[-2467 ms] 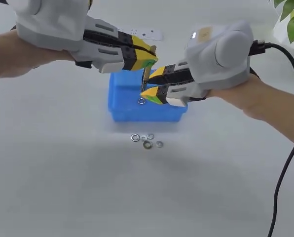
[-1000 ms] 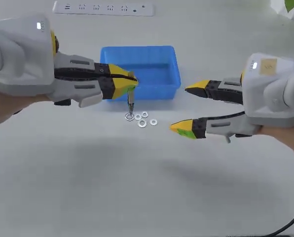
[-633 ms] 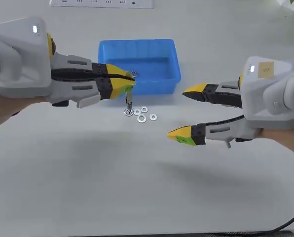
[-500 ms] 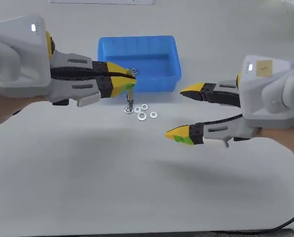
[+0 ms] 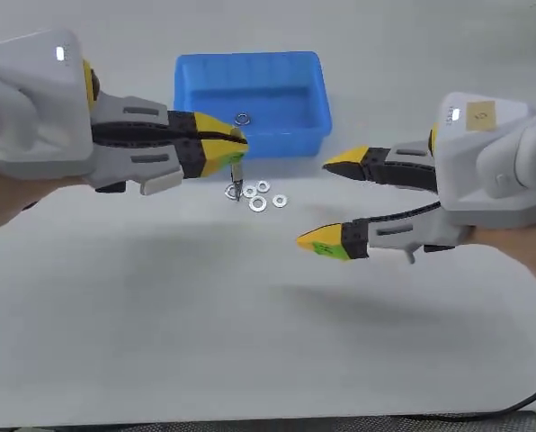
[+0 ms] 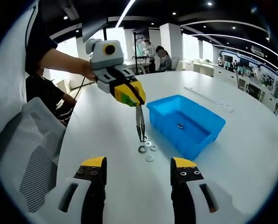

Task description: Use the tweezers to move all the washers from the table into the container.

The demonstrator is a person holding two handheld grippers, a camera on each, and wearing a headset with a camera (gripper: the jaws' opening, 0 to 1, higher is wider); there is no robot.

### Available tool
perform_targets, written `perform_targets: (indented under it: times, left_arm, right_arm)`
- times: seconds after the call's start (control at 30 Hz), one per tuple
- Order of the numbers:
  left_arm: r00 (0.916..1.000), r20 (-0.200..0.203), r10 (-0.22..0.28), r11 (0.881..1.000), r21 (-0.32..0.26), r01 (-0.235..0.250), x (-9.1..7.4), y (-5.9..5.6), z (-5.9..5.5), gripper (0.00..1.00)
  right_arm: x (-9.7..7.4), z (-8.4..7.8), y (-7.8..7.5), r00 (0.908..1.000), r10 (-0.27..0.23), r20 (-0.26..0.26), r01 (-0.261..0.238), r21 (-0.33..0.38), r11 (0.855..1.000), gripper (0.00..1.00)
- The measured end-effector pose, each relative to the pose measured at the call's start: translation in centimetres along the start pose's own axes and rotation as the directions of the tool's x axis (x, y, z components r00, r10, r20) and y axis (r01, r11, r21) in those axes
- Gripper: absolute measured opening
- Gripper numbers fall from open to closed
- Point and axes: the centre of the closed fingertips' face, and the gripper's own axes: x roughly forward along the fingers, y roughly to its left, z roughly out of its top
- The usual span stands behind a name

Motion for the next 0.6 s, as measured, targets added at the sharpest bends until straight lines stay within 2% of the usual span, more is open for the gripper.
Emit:
perform_targets:
  times: [0.13,0.27,0.43,0.53,0.6]
  left_arm:
    - [0.9999,-0.013,0.005,1.000,-0.012,-0.006,-0.4,0.1,-0.1,0.05]
    - [0.9997,-0.025,-0.001,1.000,-0.024,0.001,-0.1,0.1,0.0,0.05]
    - [0.9982,-0.054,-0.028,0.999,-0.023,0.027,0.2,-0.2,0.1,0.05]
    - [0.9974,-0.066,-0.029,0.999,-0.019,0.028,0.2,-0.2,0.1,0.05]
    - [0.9966,-0.076,-0.033,0.999,-0.014,0.032,0.2,-0.4,0.1,0.05]
  right_arm:
    - [0.5,0.2,0.3,0.9999,0.013,0.005,-0.013,0.000,1.000,0.56]
    - [1.9,0.8,0.7,0.9985,0.055,-0.009,-0.055,-0.028,0.998,0.56]
    - [4.1,2.9,0.4,0.9951,0.098,-0.006,-0.099,-0.080,0.992,0.55]
    - [5.8,4.2,0.0,0.9926,0.121,-0.006,-0.121,-0.108,0.987,0.51]
    - [6.5,4.5,-0.1,0.9917,0.128,-0.009,-0.128,-0.122,0.984,0.48]
